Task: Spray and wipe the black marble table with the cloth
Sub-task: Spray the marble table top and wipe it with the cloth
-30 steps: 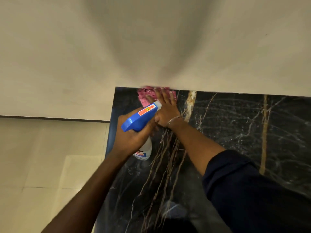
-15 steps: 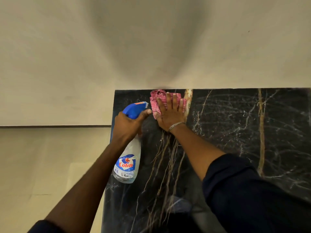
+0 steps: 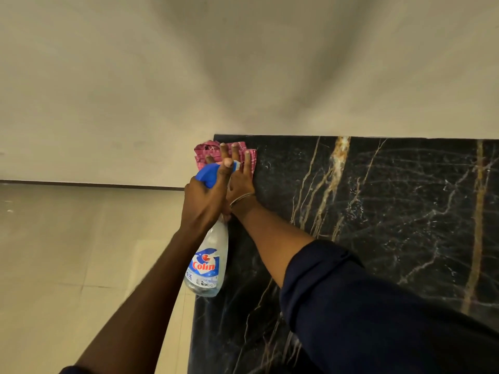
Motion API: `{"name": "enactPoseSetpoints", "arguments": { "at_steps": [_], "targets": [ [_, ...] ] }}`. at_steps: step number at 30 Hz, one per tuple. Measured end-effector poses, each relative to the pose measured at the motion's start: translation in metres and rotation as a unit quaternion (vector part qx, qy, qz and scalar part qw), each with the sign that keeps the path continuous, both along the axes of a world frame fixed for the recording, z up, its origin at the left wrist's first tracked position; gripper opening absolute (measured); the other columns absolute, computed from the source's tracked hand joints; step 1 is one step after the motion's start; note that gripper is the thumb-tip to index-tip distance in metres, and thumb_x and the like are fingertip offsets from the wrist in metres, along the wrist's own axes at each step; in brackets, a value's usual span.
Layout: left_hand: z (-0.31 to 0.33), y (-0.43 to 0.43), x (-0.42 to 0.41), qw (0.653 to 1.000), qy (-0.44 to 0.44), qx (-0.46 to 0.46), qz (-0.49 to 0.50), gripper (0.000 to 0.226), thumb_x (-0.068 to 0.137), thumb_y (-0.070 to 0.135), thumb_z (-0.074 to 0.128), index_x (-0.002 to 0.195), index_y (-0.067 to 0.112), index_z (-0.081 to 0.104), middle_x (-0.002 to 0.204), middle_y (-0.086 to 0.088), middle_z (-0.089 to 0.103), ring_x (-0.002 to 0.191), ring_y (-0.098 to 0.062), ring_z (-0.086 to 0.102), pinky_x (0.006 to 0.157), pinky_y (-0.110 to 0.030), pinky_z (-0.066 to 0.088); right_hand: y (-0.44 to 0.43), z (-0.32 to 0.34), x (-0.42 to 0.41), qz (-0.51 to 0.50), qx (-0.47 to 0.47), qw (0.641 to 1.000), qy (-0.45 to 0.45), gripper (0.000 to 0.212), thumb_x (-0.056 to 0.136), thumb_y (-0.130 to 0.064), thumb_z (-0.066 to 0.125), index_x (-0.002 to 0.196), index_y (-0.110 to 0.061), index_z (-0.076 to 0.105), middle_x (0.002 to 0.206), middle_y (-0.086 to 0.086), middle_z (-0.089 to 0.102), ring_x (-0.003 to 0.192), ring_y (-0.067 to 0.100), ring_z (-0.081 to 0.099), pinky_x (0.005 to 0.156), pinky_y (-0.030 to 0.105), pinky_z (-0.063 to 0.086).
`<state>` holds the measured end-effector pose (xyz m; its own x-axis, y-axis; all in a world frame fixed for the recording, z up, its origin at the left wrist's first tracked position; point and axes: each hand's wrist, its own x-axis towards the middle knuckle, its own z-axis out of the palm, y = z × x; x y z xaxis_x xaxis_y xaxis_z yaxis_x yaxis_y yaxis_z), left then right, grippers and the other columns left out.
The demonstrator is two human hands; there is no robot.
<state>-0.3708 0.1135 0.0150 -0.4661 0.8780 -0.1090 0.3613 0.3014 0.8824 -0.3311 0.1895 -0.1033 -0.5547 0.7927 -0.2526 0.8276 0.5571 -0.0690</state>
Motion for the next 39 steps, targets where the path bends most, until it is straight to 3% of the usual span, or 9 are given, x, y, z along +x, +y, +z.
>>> {"name": "enactPoseSetpoints", "arguments": {
  "at_steps": [2,6,9,12,18,23,28,33,39],
  "targets": [
    [0.0,0.0,0.002,1.0,0.008,-0.016,-0.006,0.029,0.098,0.044,0.047,0.073,0.031,0.051,0.056,0.006,0.049,0.053,-0.007,0.051,0.057,-0.014,0.044,-0.002,0.004,0.011,0.02,0.004,1.0,0.016,0.058,0.097,-0.057,0.028,0.148,-0.03,0.038,0.163,0.008,-0.01,0.148,0.036,-0.013,0.118,0.06,-0.002],
    [0.001,-0.005,0.005,0.999,0.015,-0.024,-0.029,0.03,0.097,0.047,0.048,0.073,0.028,0.053,0.056,0.0,0.051,0.054,-0.027,0.056,0.061,-0.031,0.049,-0.005,0.012,0.053,-0.028,0.009,0.994,0.108,0.07,0.088,-0.051,0.013,0.148,-0.023,0.037,0.163,0.011,0.01,0.15,0.036,0.003,0.118,0.059,0.0],
    [0.004,-0.012,0.008,0.998,0.025,-0.025,-0.049,0.033,0.096,0.052,0.048,0.075,0.029,0.055,0.056,-0.004,0.052,0.061,-0.039,0.061,0.066,-0.042,0.053,0.0,0.004,0.105,-0.063,0.016,0.995,0.07,0.067,0.093,-0.055,0.02,0.155,-0.03,0.014,0.164,0.011,0.002,0.149,0.037,-0.003,0.116,0.058,-0.006],
    [0.006,-0.016,0.013,0.997,0.025,-0.032,-0.06,0.028,0.097,0.051,0.047,0.077,0.033,0.054,0.059,-0.003,0.053,0.062,-0.037,0.061,0.068,-0.044,0.054,0.006,0.001,0.169,-0.113,0.032,0.992,0.04,0.069,0.093,-0.06,0.011,0.155,-0.033,-0.001,0.163,0.01,-0.009,0.148,0.037,-0.012,0.117,0.058,-0.009],
    [0.003,-0.013,0.019,0.996,0.016,-0.044,-0.076,0.028,0.097,0.05,0.047,0.079,0.03,0.054,0.062,-0.003,0.052,0.059,-0.024,0.056,0.067,-0.036,0.051,0.01,0.001,0.247,-0.217,0.046,0.974,0.044,0.075,0.087,-0.064,0.005,0.155,-0.032,0.006,0.164,0.012,-0.002,0.149,0.038,-0.004,0.118,0.061,-0.001],
    [-0.002,-0.013,0.015,0.996,-0.004,-0.045,-0.083,0.024,0.098,0.046,0.046,0.081,0.031,0.054,0.063,-0.002,0.053,0.056,-0.015,0.053,0.063,-0.025,0.048,0.0,-0.001,0.216,-0.28,0.055,0.958,0.036,0.072,0.09,-0.057,0.015,0.156,-0.029,0.005,0.163,0.016,-0.004,0.148,0.041,-0.005,0.117,0.063,-0.001],
    [-0.01,-0.006,0.009,0.996,-0.01,-0.051,-0.076,0.026,0.097,0.049,0.046,0.082,0.029,0.056,0.061,0.002,0.051,0.049,-0.004,0.052,0.052,-0.007,0.042,-0.01,-0.005,0.147,-0.21,0.045,0.976,0.039,0.071,0.092,-0.057,0.015,0.155,-0.029,-0.002,0.162,0.017,-0.009,0.147,0.043,-0.01,0.115,0.063,0.001],
    [-0.017,-0.002,-0.001,0.998,0.001,-0.042,-0.057,0.028,0.098,0.046,0.049,0.087,0.023,0.06,0.061,0.005,0.052,0.051,-0.001,0.051,0.054,-0.008,0.041,-0.029,-0.002,0.06,-0.129,0.022,0.988,0.083,0.072,0.092,-0.058,0.032,0.153,-0.023,0.02,0.162,0.017,0.006,0.148,0.043,0.003,0.114,0.064,0.01],
    [-0.016,-0.005,-0.004,0.997,0.002,-0.064,-0.042,0.023,0.097,0.046,0.049,0.078,0.034,0.053,0.069,0.003,0.058,0.063,-0.012,0.055,0.064,-0.02,0.046,-0.052,-0.001,0.024,-0.02,-0.015,0.998,0.066,0.08,0.091,-0.061,0.028,0.155,-0.018,0.011,0.161,0.018,0.015,0.148,0.042,0.003,0.115,0.062,0.01]
  ]
}}
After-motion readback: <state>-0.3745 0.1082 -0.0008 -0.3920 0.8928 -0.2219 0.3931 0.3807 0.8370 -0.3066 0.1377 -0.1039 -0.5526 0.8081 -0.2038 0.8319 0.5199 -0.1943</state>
